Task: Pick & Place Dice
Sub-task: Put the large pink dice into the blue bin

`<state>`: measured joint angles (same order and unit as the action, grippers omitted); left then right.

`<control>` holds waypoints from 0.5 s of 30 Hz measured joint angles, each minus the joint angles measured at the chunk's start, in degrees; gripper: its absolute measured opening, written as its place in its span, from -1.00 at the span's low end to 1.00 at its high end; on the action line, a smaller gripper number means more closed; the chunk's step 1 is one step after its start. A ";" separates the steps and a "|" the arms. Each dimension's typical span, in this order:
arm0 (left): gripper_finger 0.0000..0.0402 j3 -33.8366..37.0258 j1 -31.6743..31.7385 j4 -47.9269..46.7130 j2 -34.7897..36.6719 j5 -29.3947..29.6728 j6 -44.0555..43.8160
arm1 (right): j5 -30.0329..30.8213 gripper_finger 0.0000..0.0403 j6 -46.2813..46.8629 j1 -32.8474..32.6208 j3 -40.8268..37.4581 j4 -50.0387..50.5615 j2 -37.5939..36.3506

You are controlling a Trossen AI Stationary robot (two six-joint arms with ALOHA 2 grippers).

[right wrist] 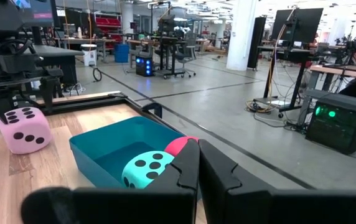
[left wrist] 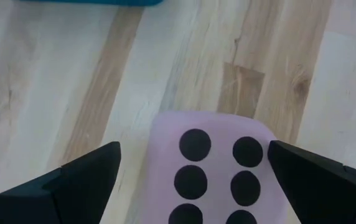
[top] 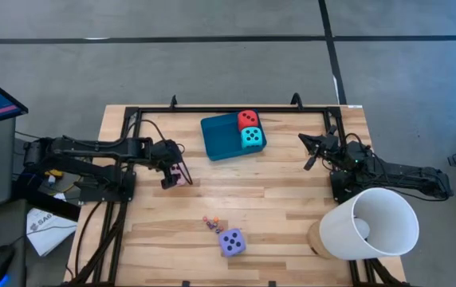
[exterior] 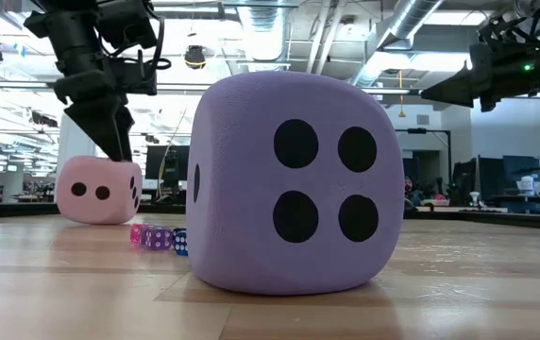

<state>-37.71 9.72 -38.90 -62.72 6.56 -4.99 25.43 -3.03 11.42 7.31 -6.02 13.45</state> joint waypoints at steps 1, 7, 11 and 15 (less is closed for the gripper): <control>0.98 0.00 0.00 -0.02 0.26 0.44 0.02 | 0.01 -1.00 0.01 0.00 0.00 0.00 -0.01; 0.98 0.00 0.00 -0.10 0.57 0.95 0.08 | 0.04 -1.00 0.02 0.00 0.00 0.02 -0.01; 0.99 0.00 0.00 -0.10 0.64 0.95 0.08 | 0.07 -1.00 0.02 -0.01 0.00 0.01 -0.01; 0.98 0.00 0.00 -0.10 0.90 0.97 0.08 | 0.07 -1.00 0.02 0.00 0.00 0.02 -0.01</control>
<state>-37.71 9.72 -39.00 -61.82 7.53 -4.91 25.50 -3.01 11.42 7.31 -6.00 13.43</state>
